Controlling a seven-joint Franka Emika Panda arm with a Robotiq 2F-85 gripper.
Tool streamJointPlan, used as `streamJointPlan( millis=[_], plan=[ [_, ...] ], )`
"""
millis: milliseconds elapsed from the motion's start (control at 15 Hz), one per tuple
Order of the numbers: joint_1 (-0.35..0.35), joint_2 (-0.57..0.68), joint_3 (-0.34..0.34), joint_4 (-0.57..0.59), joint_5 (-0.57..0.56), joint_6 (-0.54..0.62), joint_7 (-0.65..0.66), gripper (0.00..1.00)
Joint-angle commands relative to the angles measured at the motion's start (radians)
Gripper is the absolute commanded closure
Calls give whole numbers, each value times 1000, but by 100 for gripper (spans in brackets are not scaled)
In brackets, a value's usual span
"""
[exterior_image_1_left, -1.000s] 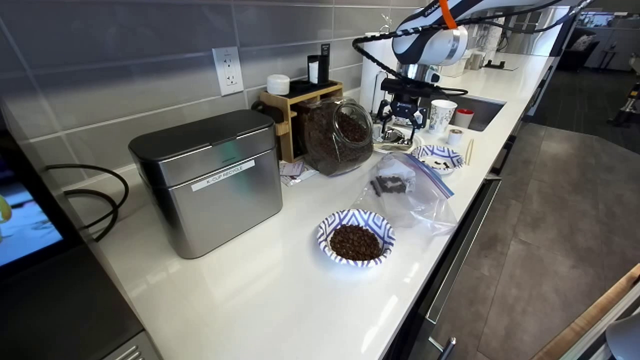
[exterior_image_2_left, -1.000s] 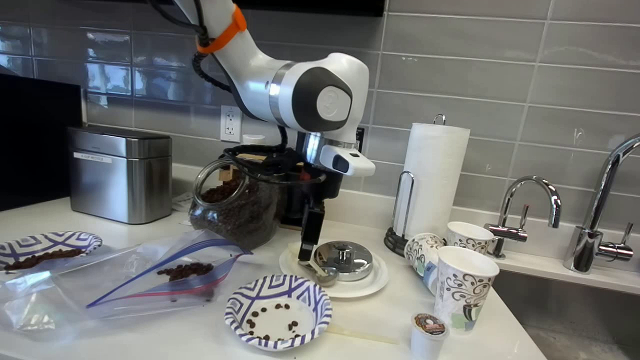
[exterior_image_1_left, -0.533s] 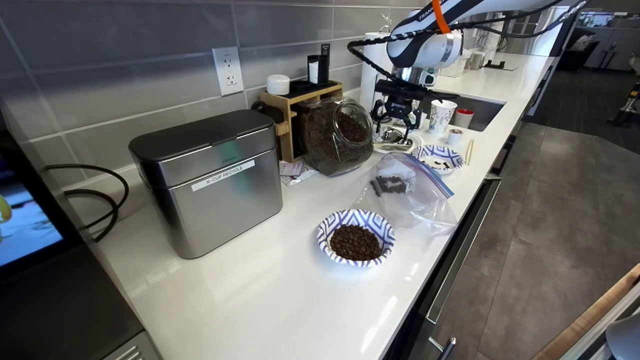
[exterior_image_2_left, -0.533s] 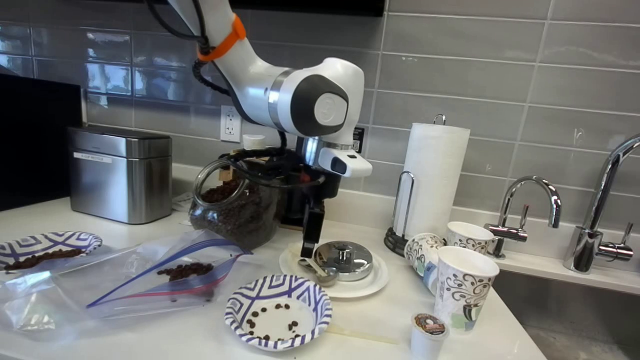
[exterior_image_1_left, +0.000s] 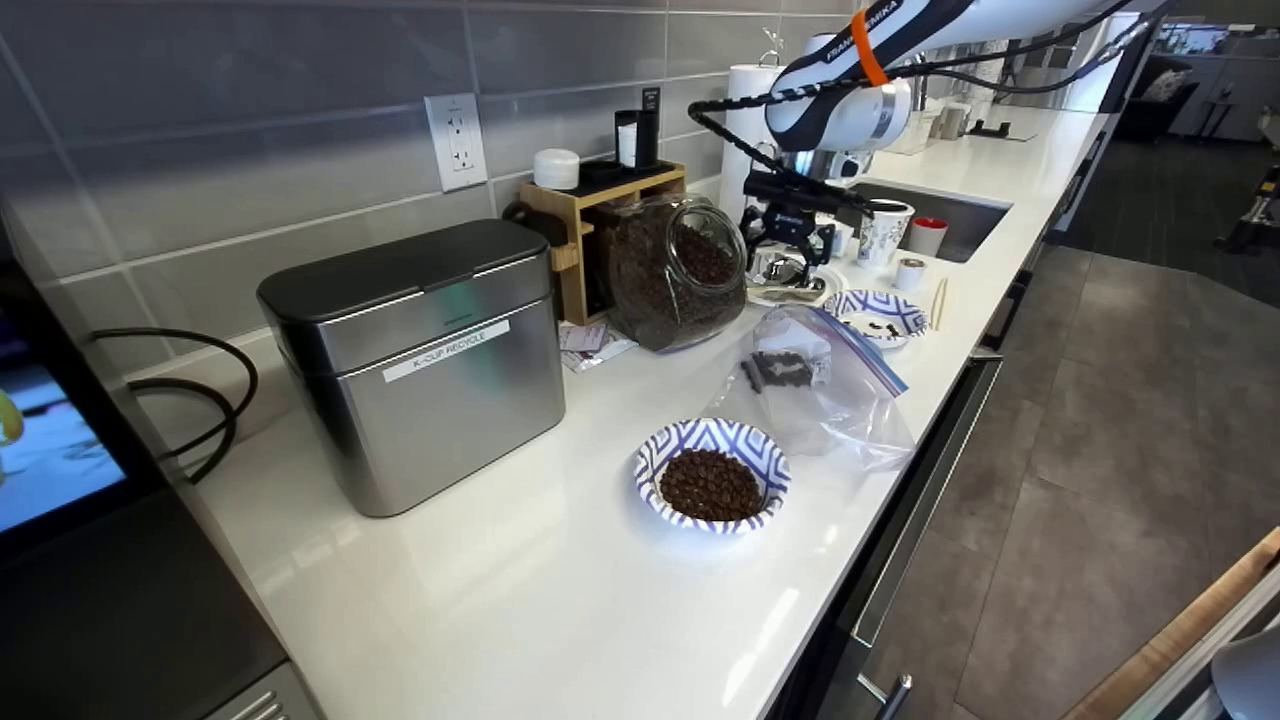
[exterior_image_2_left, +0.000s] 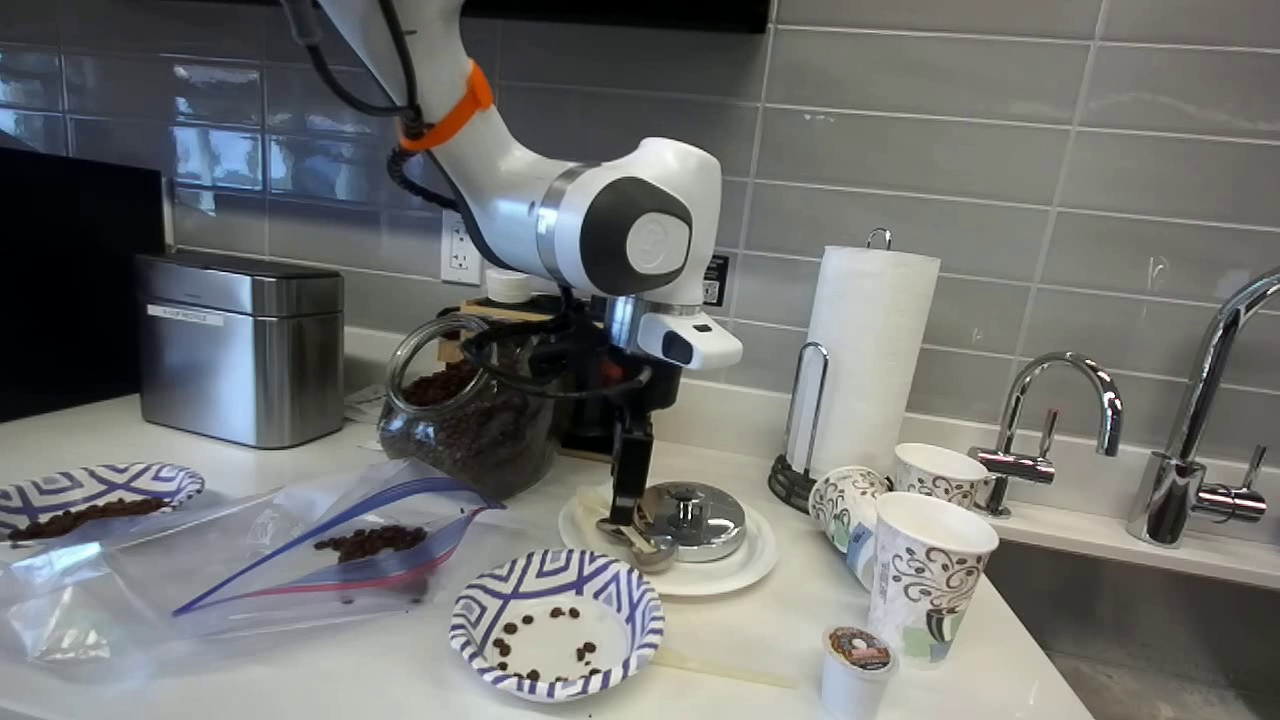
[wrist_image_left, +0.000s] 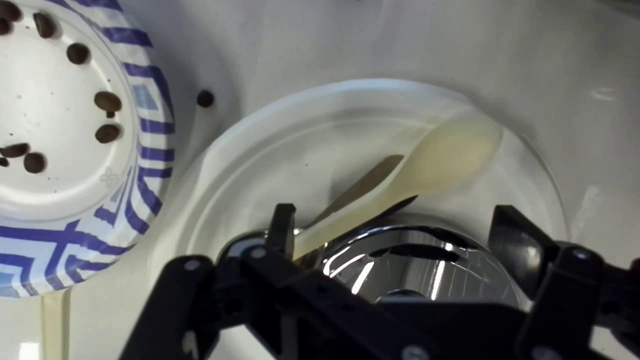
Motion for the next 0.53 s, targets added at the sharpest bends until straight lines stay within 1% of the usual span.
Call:
streamJointPlan(
  millis=[0, 467],
  plan=[
    [16, 35, -17, 30, -6, 14, 5, 0],
    [21, 61, -20, 53, -9, 4, 7, 0]
  ],
)
